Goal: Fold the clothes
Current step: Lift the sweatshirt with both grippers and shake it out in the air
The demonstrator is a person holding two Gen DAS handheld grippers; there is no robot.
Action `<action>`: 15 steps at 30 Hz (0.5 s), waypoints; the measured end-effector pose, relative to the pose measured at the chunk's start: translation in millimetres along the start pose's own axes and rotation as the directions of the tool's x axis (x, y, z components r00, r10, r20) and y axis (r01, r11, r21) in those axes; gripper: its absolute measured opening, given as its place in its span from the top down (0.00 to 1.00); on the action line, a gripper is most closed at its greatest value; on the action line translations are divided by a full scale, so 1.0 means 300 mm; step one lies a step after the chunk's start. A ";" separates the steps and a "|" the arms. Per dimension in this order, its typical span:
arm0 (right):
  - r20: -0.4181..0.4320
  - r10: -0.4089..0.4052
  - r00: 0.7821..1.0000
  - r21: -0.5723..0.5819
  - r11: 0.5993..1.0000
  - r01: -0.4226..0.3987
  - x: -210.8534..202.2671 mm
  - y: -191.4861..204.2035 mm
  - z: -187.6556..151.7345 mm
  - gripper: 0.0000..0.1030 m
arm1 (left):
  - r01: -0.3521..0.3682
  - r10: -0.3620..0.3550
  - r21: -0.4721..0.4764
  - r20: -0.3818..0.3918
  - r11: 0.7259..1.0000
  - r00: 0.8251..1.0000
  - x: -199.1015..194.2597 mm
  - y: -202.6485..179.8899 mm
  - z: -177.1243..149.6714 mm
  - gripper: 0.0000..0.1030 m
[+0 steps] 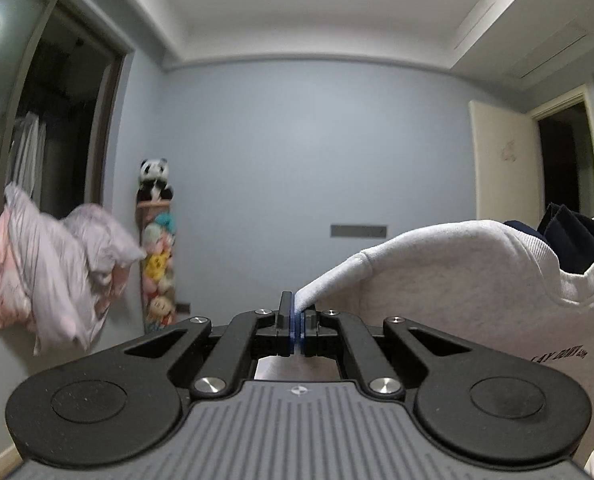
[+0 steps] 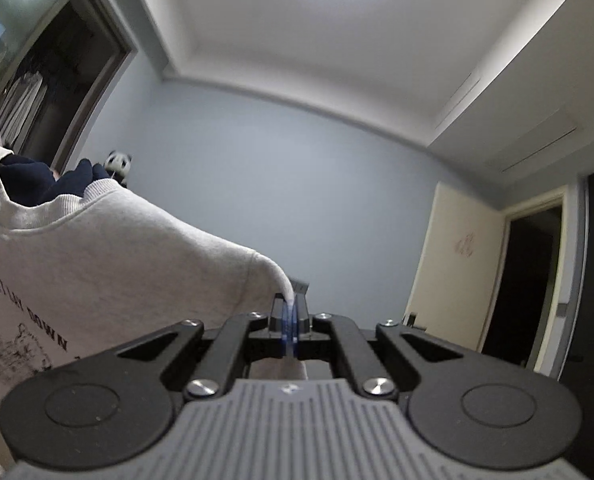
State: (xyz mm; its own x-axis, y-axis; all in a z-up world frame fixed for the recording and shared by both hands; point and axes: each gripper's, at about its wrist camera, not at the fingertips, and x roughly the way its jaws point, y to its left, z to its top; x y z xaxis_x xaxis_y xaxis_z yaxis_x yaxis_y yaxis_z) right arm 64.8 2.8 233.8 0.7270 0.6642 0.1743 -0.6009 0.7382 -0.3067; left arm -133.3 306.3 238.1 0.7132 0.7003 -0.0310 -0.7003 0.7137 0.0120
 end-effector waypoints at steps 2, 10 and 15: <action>0.010 -0.005 1.000 -0.007 1.000 0.005 -0.016 -0.016 0.010 0.98 | 0.004 -0.004 0.022 0.010 1.000 1.000 -0.002 -0.014 0.014 0.97; -0.116 0.016 0.993 -0.022 1.000 -0.019 0.177 0.009 -0.137 0.98 | 0.002 0.010 0.083 -0.141 0.997 0.990 0.237 -0.094 -0.120 0.97; -0.222 0.039 0.974 -0.001 0.999 -0.041 0.385 0.050 -0.303 0.98 | -0.015 0.038 0.091 -0.250 0.996 0.968 0.476 -0.097 -0.252 0.97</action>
State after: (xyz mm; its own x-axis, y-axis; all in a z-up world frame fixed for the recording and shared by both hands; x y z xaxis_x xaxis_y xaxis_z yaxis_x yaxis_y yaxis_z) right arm 170.0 79.9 164.3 0.7584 0.6499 -0.0500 -0.6296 0.7104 -0.3145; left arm -13.3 384.7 157.8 0.6561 0.7012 -0.2791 -0.7055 0.7012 0.1030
